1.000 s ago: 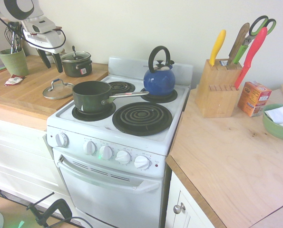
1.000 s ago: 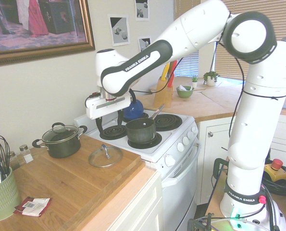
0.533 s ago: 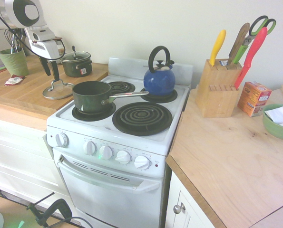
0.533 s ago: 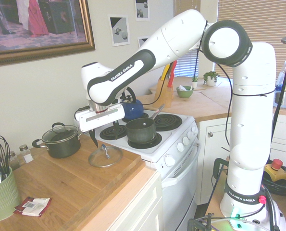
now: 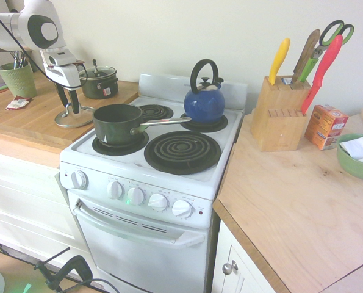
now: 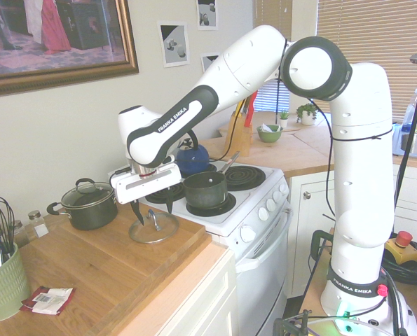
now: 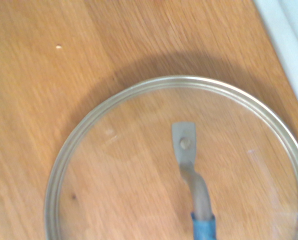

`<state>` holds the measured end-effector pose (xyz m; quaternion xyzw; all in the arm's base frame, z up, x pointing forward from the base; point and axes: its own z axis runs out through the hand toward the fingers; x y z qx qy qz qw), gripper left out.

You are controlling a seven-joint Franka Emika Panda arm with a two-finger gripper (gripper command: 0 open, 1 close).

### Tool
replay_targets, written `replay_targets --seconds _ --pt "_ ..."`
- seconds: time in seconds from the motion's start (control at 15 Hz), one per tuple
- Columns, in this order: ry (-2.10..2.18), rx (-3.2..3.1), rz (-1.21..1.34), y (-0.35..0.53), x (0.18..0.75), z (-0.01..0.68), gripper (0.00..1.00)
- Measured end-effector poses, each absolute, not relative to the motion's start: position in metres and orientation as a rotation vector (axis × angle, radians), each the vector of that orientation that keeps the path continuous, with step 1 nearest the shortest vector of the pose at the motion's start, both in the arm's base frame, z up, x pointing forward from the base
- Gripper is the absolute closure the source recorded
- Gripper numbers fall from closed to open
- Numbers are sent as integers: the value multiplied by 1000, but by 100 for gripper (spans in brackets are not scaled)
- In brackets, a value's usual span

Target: Cover the lid of the pot

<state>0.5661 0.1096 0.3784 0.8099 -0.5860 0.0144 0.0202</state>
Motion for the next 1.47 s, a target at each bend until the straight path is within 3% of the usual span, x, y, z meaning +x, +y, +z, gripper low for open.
replay_targets --seconds 1.47 --pt "-1762 2572 250 115 575 368 100"
